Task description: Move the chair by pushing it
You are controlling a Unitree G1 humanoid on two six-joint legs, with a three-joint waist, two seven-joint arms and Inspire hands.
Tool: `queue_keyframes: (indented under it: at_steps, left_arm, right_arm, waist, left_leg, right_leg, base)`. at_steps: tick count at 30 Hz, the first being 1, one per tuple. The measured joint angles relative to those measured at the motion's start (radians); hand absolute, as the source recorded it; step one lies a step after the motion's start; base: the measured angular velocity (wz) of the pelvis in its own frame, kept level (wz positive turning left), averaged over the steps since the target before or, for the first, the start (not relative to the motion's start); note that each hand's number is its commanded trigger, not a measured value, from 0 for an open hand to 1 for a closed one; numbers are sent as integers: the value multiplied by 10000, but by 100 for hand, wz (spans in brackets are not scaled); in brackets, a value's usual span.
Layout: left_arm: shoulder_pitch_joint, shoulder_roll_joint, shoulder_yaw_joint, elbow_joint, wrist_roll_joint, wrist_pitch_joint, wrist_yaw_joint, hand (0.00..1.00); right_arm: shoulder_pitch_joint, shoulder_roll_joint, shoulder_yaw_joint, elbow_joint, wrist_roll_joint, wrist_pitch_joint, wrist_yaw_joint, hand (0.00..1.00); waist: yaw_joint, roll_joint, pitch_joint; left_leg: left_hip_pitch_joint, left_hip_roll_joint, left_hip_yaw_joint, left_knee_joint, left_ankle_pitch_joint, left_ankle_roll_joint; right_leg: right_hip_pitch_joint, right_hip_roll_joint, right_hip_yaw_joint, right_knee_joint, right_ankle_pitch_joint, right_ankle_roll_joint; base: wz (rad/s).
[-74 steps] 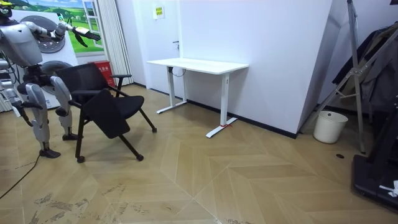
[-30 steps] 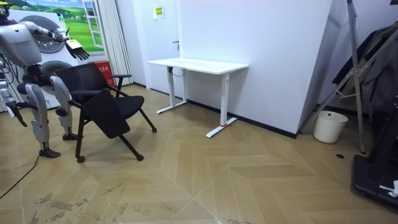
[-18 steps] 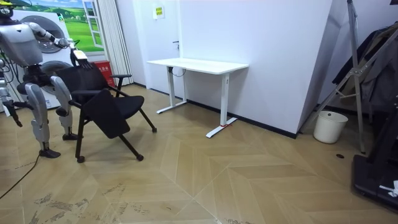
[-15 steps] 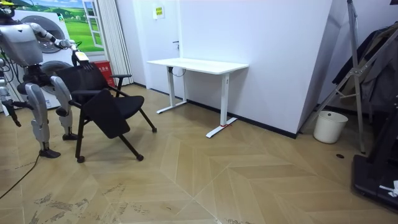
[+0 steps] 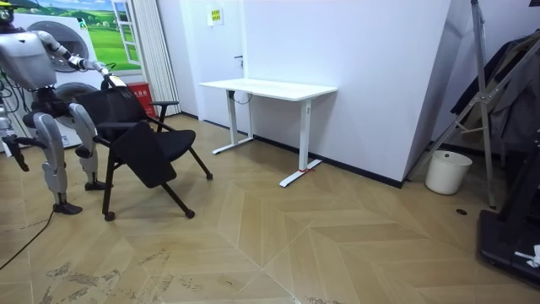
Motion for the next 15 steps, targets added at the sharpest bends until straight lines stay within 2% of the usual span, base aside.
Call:
queue_keyframes:
  at_steps: [2,4,5,8,13,14,15]
  left_arm:
    - [198,-55,152,338,165,-194,227,0]
    - [364,-78,307,466,166,-352,407,0]
    - [424,-111,364,517,176,-438,555,0]
    - [529,-240,565,653,233,-623,822,0]
    - [829,-325,793,652,498,-636,919,2]
    - [885,-326,792,651,515,-636,1031,53]
    - [906,-330,790,651,531,-636,1068,100]
  right_arm:
    - [111,18,-282,-50,-116,130,-88,0]
    - [191,54,-427,-70,-121,182,-187,0]
    - [260,93,-468,-72,-124,190,-261,0]
    - [260,124,-693,-154,-404,371,-298,0]
    - [303,172,-1062,-546,-641,542,-283,0]
    - [308,164,-1071,-659,-667,542,-305,0]
    - [312,162,-1080,-728,-697,543,-327,0]
  waist:
    - [-13,-144,-69]
    - [-9,-285,-64]
    - [-12,-360,-87]
    - [19,-378,-94]
    - [29,-320,-90]
    - [23,-279,-90]
    - [23,-258,-89]
  left_leg:
    - [218,12,149,-15,0,0]
    - [405,31,267,-53,-1,0]
    - [480,35,295,-75,-1,-1]
    - [617,47,371,-204,-1,1]
    - [862,163,620,-264,-29,-32]
    - [867,177,620,-265,-30,-34]
    - [867,180,620,-265,-30,-35]
  right_leg:
    - [73,0,181,74,-70,5]
    - [186,14,283,140,-110,11]
    - [246,22,299,149,-130,36]
    - [256,56,390,164,-124,70]
    - [384,185,610,145,-66,-36]
    - [383,196,607,159,-68,-54]
    - [382,200,607,160,-66,-59]
  base:
    - [-22]
    - [-16]
    - [-10]
    - [-8]
    - [-13]
    - [0]
    - [0]
